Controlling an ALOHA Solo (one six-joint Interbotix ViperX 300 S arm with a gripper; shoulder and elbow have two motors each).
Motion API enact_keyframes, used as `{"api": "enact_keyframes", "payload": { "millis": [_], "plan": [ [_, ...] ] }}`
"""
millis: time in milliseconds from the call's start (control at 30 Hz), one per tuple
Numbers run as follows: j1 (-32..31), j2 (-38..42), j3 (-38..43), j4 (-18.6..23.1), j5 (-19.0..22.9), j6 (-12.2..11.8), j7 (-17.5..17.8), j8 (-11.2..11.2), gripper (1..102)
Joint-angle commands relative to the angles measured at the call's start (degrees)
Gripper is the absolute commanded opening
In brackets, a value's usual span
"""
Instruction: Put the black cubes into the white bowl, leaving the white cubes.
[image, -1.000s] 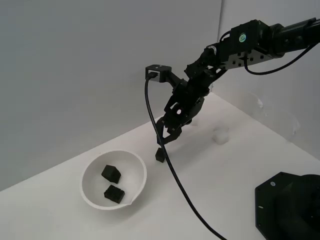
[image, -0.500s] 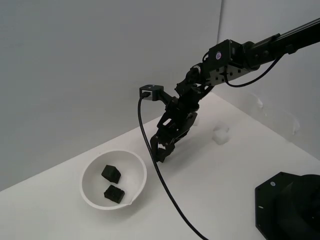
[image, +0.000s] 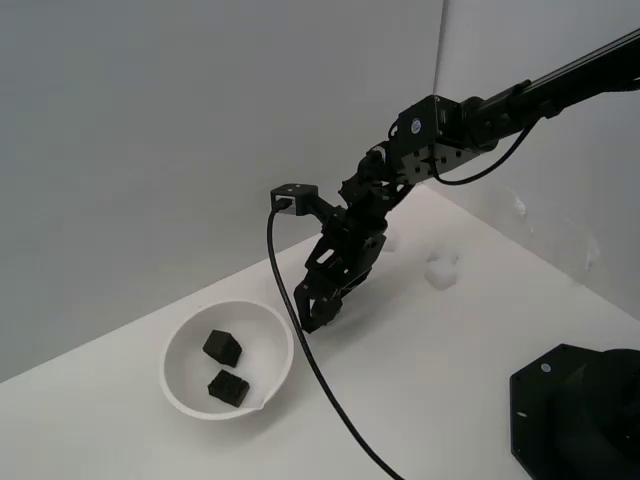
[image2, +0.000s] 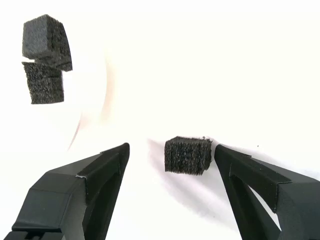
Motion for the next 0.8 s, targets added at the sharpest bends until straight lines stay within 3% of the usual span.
{"api": "enact_keyframes", "payload": {
  "millis": [0, 100, 333, 767],
  "plan": [
    [-0.62, 1.32, 1.41, -0.44, -0.7, -0.7, 0.18, 1.05, 88],
    [-0.62, 1.67, 1.93, -0.44, -0.7, -0.7, 0.18, 1.05, 48],
    [-0.62, 3.6, 3.87, -0.18, -0.44, -0.7, 0.53, 1.14, 2],
    [3.43, 9.58, 9.76, 0.09, -0.18, -0.18, 2.29, 0.88, 2]
  ]
}}
